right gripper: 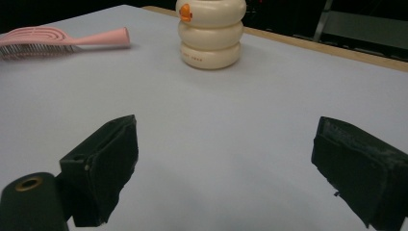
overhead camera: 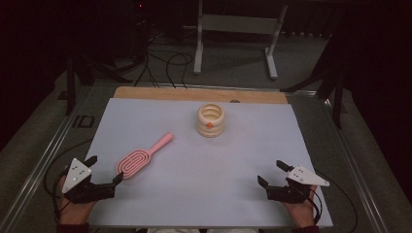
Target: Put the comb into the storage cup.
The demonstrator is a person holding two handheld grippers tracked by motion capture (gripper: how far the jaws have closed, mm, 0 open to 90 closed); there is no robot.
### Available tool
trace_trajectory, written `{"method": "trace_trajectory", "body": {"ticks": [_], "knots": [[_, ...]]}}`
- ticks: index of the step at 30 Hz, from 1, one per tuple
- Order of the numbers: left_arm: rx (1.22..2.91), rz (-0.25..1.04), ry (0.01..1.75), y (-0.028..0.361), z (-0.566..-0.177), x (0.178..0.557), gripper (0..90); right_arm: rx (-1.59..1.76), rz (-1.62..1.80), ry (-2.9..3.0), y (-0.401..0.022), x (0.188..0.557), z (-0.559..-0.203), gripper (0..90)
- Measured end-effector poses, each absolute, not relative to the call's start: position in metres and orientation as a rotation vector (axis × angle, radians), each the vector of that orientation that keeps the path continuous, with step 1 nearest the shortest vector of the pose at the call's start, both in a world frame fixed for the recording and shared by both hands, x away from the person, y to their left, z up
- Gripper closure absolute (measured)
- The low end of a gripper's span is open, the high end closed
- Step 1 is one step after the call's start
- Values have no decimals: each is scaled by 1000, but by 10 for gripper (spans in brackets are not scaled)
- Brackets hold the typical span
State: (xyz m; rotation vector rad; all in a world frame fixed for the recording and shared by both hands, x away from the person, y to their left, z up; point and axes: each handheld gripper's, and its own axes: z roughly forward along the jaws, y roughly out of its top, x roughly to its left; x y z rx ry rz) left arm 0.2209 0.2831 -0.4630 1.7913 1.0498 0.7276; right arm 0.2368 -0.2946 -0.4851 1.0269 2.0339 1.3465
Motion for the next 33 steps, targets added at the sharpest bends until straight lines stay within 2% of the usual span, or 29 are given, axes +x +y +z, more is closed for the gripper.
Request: {"method": "trace_trajectory", "body": {"ticks": [33], "knots": [[1837,692,1056,273,-457,237,0,1036,1346,2032,-294,240,-488,92]]}}
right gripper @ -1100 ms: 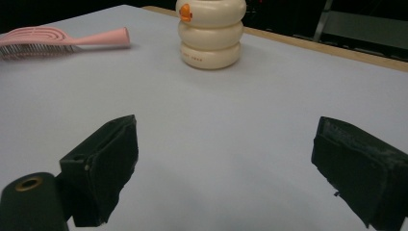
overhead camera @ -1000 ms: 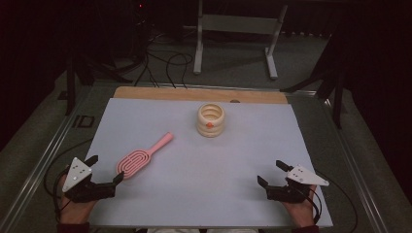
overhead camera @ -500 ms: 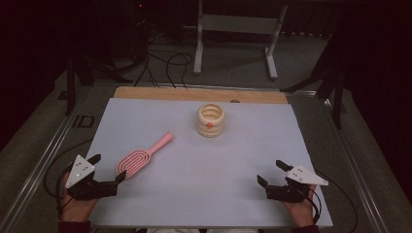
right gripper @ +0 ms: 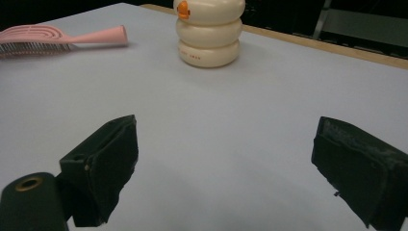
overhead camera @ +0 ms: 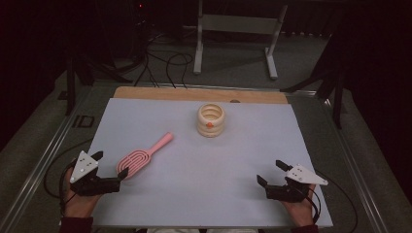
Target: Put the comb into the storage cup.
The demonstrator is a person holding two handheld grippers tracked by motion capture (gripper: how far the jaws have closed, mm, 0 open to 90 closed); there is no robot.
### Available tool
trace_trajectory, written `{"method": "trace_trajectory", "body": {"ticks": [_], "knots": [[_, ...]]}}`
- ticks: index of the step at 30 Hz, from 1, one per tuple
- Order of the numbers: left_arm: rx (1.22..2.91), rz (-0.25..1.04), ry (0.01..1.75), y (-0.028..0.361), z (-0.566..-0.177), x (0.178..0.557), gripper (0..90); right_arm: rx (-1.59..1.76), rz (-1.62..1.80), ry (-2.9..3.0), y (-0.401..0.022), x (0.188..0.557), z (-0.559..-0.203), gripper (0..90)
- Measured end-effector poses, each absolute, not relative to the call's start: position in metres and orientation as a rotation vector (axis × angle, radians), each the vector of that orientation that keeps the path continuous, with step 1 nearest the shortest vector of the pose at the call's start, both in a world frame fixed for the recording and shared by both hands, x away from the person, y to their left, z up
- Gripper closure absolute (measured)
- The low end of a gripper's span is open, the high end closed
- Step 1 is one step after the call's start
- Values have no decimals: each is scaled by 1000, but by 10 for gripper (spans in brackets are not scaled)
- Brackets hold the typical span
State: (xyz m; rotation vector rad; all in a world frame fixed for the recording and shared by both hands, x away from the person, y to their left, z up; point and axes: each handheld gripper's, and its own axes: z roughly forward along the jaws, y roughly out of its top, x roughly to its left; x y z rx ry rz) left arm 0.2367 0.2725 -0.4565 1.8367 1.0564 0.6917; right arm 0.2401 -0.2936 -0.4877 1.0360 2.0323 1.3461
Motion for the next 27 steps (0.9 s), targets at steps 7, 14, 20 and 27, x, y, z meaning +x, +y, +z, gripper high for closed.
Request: {"method": "trace_trajectory", "body": {"ticks": [7,14,20,27], "knots": [[1855,696,1064,269,-457,244,0,1037,1344,2037,-294,240,-488,92],[1864,700,1061,266,-456,249,0,1044,1344,2038,-294,241,-488,92],[1871,710,1056,264,-454,252,0,1045,1343,2036,-294,241,-489,92],[1881,709,1059,262,-453,258,0,1045,1344,2034,-294,241,-489,92]]}}
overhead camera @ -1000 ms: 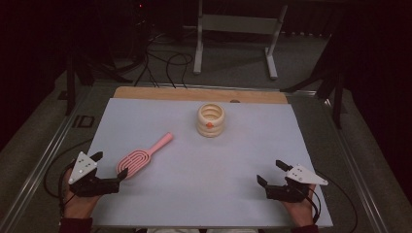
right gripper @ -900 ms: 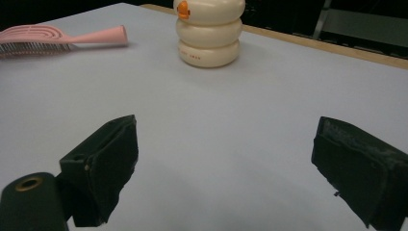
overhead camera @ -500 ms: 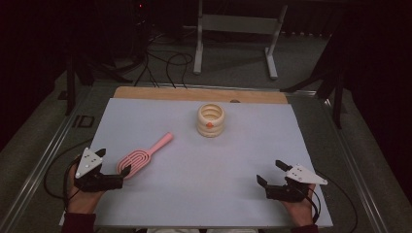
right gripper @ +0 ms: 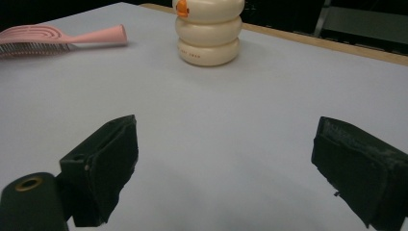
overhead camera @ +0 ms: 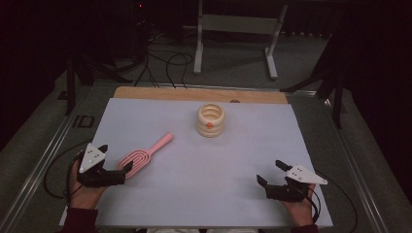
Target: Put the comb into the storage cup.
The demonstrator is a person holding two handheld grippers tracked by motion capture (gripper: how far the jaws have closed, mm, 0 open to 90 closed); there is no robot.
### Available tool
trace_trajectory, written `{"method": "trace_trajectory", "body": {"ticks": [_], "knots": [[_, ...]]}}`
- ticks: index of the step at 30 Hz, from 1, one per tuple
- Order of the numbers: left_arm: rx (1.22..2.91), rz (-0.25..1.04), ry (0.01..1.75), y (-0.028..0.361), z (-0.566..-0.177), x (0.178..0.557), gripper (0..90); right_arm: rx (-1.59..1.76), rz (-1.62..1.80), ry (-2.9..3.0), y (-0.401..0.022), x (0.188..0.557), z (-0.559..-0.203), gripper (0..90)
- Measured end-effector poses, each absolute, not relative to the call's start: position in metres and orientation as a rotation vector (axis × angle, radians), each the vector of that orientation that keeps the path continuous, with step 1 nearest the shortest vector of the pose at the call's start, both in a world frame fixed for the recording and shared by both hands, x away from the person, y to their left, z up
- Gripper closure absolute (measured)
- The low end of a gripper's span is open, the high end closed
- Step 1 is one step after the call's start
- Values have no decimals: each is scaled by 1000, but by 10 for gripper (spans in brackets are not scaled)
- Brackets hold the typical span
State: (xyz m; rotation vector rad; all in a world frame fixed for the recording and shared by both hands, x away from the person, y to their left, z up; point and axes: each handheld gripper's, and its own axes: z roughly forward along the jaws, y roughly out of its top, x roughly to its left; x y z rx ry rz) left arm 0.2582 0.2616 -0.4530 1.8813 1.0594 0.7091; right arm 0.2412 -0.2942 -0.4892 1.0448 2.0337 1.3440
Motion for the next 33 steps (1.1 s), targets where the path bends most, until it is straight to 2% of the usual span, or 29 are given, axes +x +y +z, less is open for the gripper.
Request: {"method": "trace_trajectory", "body": {"ticks": [33], "knots": [[1912,699,1052,236,-449,298,0,1047,1341,2037,-294,241,-490,92]]}}
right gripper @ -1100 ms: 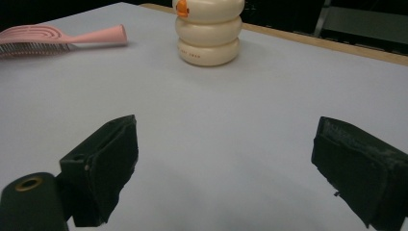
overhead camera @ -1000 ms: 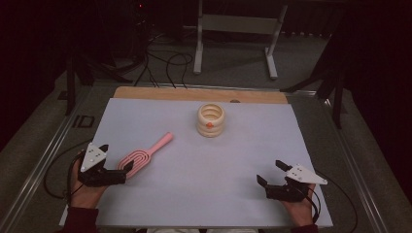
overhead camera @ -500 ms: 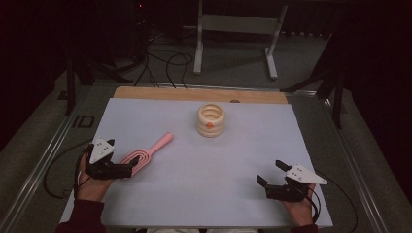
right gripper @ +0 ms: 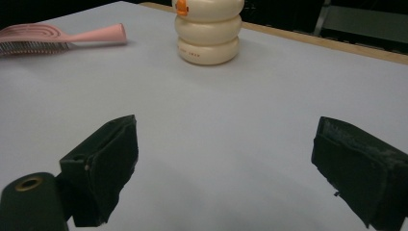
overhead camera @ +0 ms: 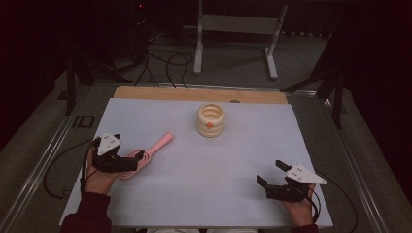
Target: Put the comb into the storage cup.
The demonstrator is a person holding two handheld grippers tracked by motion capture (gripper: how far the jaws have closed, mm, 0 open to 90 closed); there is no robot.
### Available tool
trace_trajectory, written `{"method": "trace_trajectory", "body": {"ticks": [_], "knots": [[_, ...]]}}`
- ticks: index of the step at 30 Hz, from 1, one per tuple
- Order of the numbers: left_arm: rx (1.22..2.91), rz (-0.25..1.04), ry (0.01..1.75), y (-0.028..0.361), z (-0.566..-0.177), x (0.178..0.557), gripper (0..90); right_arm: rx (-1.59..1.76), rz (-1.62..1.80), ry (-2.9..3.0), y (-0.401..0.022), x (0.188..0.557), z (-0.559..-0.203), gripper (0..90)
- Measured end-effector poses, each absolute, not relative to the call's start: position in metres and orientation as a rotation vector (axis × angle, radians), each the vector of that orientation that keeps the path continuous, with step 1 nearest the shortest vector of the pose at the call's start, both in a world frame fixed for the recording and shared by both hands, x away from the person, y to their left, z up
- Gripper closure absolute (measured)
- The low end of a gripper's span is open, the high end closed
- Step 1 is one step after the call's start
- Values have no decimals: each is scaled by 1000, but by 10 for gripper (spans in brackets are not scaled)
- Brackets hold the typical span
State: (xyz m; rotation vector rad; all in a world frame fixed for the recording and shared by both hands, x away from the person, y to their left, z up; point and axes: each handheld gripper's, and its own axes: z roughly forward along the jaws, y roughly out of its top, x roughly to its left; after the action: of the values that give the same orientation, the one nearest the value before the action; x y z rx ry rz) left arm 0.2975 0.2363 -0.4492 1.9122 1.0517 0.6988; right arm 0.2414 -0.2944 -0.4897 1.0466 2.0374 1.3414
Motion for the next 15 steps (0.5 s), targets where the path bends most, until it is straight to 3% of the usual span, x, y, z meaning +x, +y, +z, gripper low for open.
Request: {"method": "trace_trajectory", "body": {"ticks": [15], "knots": [[1916,705,1062,234,-449,312,0,1051,1345,2035,-295,241,-490,92]]}}
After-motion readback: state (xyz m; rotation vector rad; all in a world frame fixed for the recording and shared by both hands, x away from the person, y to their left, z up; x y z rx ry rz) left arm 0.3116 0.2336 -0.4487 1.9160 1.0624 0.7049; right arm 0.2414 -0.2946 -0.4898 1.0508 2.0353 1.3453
